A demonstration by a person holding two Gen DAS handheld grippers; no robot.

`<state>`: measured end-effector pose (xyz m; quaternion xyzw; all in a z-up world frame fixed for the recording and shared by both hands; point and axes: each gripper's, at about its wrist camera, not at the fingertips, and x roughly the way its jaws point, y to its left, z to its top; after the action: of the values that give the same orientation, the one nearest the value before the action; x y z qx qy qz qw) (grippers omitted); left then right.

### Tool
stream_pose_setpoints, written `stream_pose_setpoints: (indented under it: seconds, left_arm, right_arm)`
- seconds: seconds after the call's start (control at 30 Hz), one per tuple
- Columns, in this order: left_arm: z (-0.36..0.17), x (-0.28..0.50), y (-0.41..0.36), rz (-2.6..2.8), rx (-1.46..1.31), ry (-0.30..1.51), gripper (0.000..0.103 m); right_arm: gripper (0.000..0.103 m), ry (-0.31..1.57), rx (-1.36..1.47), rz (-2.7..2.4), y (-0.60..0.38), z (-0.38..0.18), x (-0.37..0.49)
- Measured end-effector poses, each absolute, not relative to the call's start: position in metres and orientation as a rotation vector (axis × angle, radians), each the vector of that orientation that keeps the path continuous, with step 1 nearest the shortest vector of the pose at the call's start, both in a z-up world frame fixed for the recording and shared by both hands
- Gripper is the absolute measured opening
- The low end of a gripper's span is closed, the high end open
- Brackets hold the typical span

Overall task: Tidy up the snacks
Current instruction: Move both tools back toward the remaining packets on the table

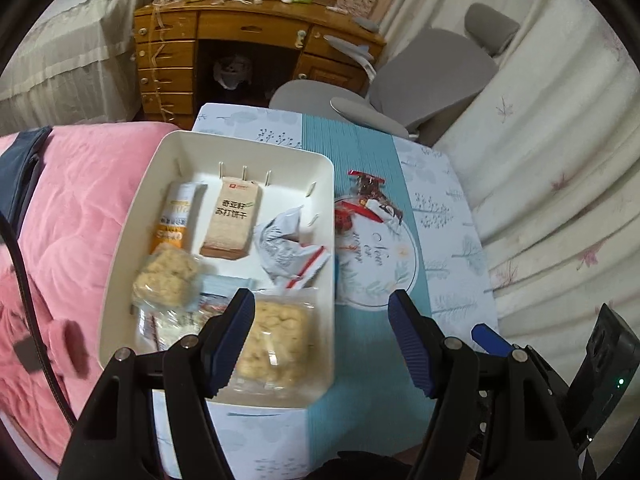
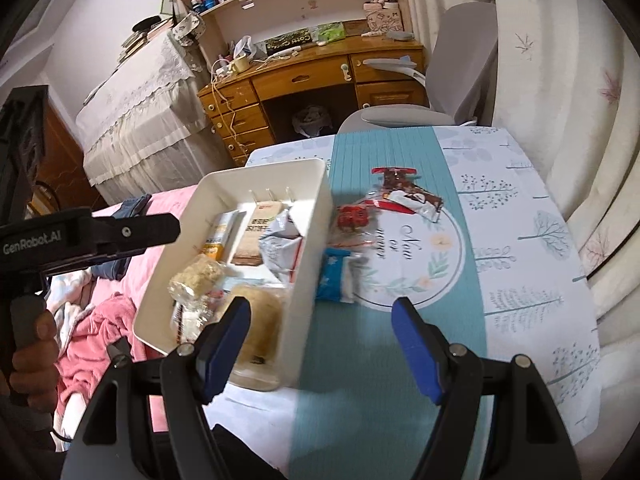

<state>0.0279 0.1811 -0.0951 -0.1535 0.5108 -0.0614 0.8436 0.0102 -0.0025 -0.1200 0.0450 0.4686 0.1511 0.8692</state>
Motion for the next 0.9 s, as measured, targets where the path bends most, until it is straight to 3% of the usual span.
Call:
stream_pose_setpoints:
  seconds: [0.4,0.9]
  left_arm:
    - [-0.115,0.01,0.107,0.101,-0.499,1.074,0.068]
    - [-0.176,0.019,0.053,0.44,-0.773,1.129,0.069]
  right_arm:
    - [0.073,1.023,0.012,0.485,-0.078,-0.127,0.042]
    - [0.073,0.918,-0.089,0.568,-0.129,-0.132,0.106]
